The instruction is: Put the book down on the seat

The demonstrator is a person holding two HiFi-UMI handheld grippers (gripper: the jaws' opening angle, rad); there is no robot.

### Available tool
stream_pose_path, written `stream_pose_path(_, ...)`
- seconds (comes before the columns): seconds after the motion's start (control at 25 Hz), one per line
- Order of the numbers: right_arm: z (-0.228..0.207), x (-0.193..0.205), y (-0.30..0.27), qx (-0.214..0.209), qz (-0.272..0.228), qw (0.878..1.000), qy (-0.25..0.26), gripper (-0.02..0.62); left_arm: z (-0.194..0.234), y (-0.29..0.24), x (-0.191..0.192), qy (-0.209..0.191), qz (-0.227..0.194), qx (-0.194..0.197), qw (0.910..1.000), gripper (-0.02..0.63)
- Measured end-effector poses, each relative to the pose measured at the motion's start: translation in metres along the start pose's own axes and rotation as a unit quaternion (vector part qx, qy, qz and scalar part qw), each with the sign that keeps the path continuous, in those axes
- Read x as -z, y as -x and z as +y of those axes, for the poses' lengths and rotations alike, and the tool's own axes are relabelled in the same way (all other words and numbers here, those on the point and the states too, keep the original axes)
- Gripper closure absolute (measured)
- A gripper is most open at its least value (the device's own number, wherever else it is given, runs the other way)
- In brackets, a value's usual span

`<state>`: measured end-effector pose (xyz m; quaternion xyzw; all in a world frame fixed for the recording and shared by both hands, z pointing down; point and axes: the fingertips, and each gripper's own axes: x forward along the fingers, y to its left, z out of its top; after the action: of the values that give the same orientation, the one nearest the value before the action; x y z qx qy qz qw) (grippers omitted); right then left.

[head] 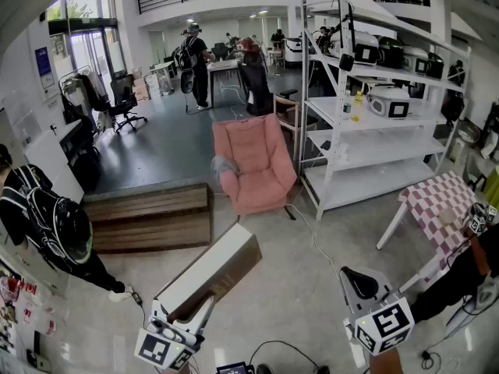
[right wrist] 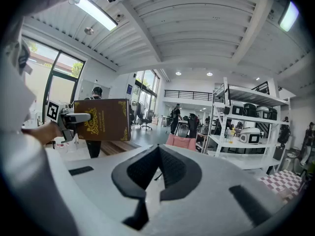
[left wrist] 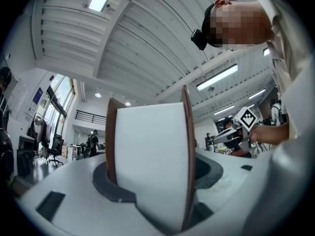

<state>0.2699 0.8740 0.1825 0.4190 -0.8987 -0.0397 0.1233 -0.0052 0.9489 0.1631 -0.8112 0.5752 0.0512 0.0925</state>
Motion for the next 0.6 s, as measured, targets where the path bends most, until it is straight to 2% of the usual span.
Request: stream_pose_path(0.6,0.012,-0.004,-0.028,0.005,0.009,1.0,-0.005,0.607,0.032,-0.002,0.009,0.01,0.003,0.004,0.9999,0.328)
